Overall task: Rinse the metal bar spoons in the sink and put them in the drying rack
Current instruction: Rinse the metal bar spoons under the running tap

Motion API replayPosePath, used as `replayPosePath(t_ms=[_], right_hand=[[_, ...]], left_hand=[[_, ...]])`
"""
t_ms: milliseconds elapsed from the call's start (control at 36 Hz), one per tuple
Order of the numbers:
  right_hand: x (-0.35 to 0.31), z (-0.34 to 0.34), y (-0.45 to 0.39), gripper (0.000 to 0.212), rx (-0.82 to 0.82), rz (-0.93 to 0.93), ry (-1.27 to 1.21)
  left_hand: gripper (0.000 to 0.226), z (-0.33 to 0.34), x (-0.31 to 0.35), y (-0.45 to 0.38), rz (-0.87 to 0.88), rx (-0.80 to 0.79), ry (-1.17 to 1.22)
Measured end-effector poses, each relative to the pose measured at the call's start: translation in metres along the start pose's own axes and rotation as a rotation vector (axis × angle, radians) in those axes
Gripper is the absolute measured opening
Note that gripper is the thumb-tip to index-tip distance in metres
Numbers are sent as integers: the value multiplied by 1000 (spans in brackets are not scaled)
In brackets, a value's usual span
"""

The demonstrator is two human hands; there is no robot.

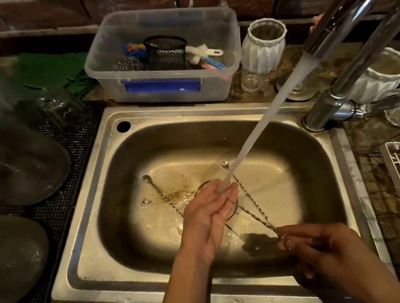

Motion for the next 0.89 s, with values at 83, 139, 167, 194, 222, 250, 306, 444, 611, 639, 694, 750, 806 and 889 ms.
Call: replayPosePath(t_ms=[83, 139, 167, 194, 222, 250, 306, 444, 611, 639, 694, 750, 806, 889], right_hand=[[-4, -4, 4, 24, 38, -33, 142], [-6, -5, 7, 28, 64, -48, 223], [-7, -6, 8, 30, 75, -53, 249], [-7, -7, 9, 33, 79, -53, 266], [-6, -7, 11, 33, 77, -48, 276], [-6, -7, 12, 31, 71, -39, 285], [-5, -7, 13, 27, 50, -15, 308], [0, -6, 10, 21, 84, 24, 295], [-2, 3, 4, 25, 164, 0, 229], [-3, 5, 3, 24, 175, -11, 226], [-5, 9, 1, 17, 185, -33, 223], [-7, 12, -3, 16, 200, -53, 206], [-8, 15, -7, 15, 214, -65, 190], [-10, 17, -12, 17, 226, -68, 73]], left_hand=[[37, 4, -3, 0, -14, -24, -14], [30, 5, -4, 1, -24, -36, -34], [29, 6, -4, 2, -24, -39, -42], [29, 6, -4, 2, -21, -34, -46], [29, 5, -4, 1, -15, -24, -48], [30, 5, -3, 1, -6, -11, -46], [34, 4, 0, 1, 18, 18, -33], [32, 3, 9, 1, 70, 79, -3], [29, 8, 14, 0, 123, 67, -15], [29, 10, 14, 0, 124, 56, -23], [31, 12, 14, 0, 129, 45, -20], [30, 13, 14, 0, 139, 32, -15], [29, 16, 13, 0, 145, 7, -31], [18, 22, 14, -2, 158, -31, -70]])
Point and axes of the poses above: each hand's wrist, its own y-axis away from the middle knuckle, its own z-axis out of the palm, x = y × z, the point moved 8 cm from there along -y, towards the middle knuckle, and after that the axes turned 4 degrees about -x, right-handed, at the moved point
